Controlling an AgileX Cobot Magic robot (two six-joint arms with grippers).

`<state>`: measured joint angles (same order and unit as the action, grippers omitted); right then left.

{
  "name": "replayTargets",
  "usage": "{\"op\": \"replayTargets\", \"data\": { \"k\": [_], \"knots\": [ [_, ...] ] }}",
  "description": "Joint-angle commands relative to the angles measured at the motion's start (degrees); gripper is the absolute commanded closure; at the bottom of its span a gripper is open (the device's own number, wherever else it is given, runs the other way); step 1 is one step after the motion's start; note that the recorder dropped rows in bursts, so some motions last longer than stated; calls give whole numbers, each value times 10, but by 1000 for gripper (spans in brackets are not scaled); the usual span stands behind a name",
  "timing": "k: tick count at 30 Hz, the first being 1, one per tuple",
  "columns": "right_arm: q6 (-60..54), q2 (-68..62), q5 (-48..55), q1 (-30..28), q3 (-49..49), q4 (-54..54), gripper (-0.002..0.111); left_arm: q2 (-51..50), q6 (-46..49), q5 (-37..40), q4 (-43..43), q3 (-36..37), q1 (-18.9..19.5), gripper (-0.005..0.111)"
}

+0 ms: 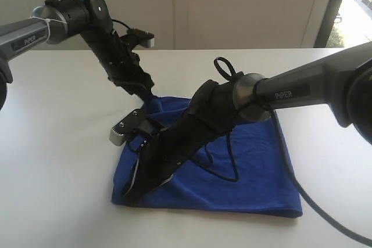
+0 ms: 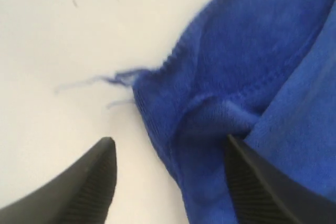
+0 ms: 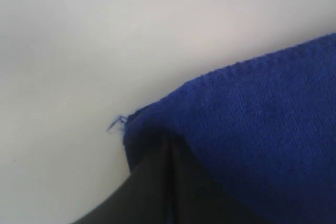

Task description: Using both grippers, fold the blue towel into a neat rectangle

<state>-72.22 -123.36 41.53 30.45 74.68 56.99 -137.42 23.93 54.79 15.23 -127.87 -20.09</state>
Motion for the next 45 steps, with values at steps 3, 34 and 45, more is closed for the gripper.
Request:
{"op": "replayTargets", "data": {
  "k": [3,34,45],
  "knots": [
    [4,-19,51,4,-23,-41,108,1,43,-55,51,-5,1,41],
    [5,-19,47,4,-39,-46,108,-30,114,53,11,-25,1,41],
    [6,-19,44,4,-39,-46,108,-29,123,71,10,-51,11,41]
  ]
}}
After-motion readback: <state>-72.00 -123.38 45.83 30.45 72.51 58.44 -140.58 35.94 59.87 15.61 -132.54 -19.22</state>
